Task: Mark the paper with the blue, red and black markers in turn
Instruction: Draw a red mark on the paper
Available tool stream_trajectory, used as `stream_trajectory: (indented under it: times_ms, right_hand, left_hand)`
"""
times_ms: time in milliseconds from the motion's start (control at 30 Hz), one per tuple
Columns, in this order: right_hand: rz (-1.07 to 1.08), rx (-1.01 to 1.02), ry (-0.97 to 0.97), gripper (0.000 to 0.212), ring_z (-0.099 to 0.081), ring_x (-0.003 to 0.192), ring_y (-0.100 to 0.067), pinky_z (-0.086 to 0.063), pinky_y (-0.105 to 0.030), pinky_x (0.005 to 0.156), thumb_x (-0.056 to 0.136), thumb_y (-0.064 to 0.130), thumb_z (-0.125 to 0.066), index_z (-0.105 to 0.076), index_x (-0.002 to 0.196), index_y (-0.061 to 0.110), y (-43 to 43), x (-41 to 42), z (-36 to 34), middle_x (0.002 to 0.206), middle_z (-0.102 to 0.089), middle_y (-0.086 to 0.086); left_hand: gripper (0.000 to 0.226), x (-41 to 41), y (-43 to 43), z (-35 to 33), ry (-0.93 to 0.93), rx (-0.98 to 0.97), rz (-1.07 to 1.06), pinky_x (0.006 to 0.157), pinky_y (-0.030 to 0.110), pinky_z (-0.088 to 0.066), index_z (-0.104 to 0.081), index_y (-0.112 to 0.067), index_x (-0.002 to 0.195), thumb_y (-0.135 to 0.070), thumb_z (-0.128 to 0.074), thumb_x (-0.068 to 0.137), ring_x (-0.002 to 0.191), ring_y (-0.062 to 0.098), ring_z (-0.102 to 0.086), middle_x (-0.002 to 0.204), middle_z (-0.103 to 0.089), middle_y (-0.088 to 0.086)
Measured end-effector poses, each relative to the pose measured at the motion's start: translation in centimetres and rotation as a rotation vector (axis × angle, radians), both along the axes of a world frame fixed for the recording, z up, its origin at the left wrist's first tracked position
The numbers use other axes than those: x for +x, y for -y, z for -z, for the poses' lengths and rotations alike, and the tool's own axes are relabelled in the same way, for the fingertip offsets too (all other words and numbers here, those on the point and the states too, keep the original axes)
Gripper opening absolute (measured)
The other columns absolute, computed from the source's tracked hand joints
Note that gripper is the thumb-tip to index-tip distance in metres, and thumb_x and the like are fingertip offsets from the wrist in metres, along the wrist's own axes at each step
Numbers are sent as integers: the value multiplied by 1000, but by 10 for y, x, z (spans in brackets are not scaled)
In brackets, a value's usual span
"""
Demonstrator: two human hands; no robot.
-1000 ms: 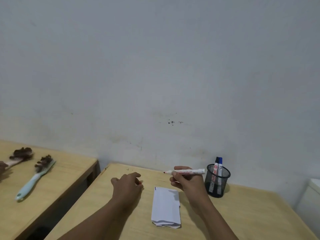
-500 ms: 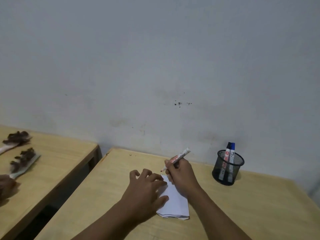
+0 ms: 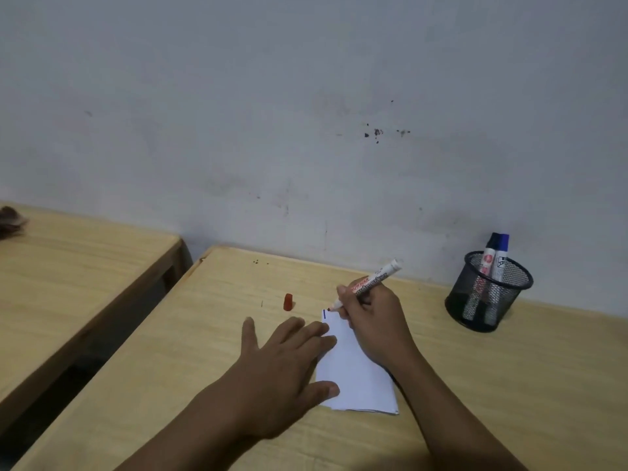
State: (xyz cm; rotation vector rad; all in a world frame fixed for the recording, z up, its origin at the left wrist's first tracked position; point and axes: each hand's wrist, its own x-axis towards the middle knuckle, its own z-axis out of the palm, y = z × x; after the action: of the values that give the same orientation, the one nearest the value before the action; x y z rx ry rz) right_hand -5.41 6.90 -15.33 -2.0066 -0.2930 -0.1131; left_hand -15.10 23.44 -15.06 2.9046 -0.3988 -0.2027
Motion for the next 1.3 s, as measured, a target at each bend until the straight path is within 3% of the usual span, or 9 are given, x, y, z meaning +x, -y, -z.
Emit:
stream_trajectory:
  times_ms: [167,367,533,767,867,1000,1133,1200,1300]
  right_hand:
    - [1,-39,-1,24,-67,70,9,-45,-6,58,99,34,-59,-69,92,14,-2,0,1,75,-70,13]
    - [27,-84,6,26,-69,68,-6,-47,-13,59,99,35,-58,-70,86,15,0,-1,1,74,-71,8]
    - [15,-85,-25,26,-67,65,7,-46,-8,53,98,32,-59,-70,89,11,0,-3,-2,73,-70,10]
    - [5,-88,-9,24,-68,65,7,-46,-7,53,98,30,-60,-68,85,12,2,-6,-7,70,-70,11]
    - [51,47,-25,24,-68,59,2,-47,-10,53,98,28,-61,-70,87,8,1,-4,-5,68,-71,6]
    - [133,411,-75,26,-60,49,-14,-49,-27,44,97,21,-64,-71,86,-2,9,-4,-5,60,-69,-7]
    - [189,598,-44,30,-55,46,-16,-46,-30,44,96,17,-64,-66,87,-11,21,-6,-27,60,-65,-13]
    - [175,620,-56,29,-54,47,-16,-44,-31,46,96,16,-65,-65,88,-12,23,-9,-37,60,-64,-12]
    - [136,606,-60,25,-54,49,-16,-44,-30,45,95,18,-66,-67,85,-5,29,-21,-46,60,-65,-10]
  left_hand:
    - [63,-2,-1,1,-25,-21,9,109,70,16,-10,-43,151,-67,-26,95,148,6,12,162,2,-23]
    - [63,-2,-1,-1,-36,-37,16,109,71,16,-11,-41,151,-65,-27,95,147,5,13,162,2,-21]
    - [63,-1,0,0,-27,-35,13,108,70,17,-12,-42,151,-66,-27,95,147,5,12,162,1,-21]
    - [64,-3,2,-2,-22,-43,-7,107,70,19,-12,-44,150,-69,-27,93,149,7,11,162,2,-22]
    - [64,-2,0,-3,-6,-77,-23,110,70,15,-20,-44,149,-69,-35,91,149,6,3,161,-7,-23]
    - [66,-5,-4,-5,51,-210,-73,116,64,2,-42,-42,139,-70,-55,81,140,-2,-20,151,-32,-24]
    - [56,6,-9,-7,372,-399,-263,114,44,-19,-53,-42,122,-73,-57,75,114,-3,-40,124,-47,-25]
    - [50,23,-15,-10,447,-316,-415,108,43,-27,-52,-42,126,-66,-53,83,114,6,-47,122,-54,-18]
    - [39,41,-20,-16,311,-136,-477,100,46,-28,-57,-39,126,-53,-48,91,114,15,-53,117,-63,-10]
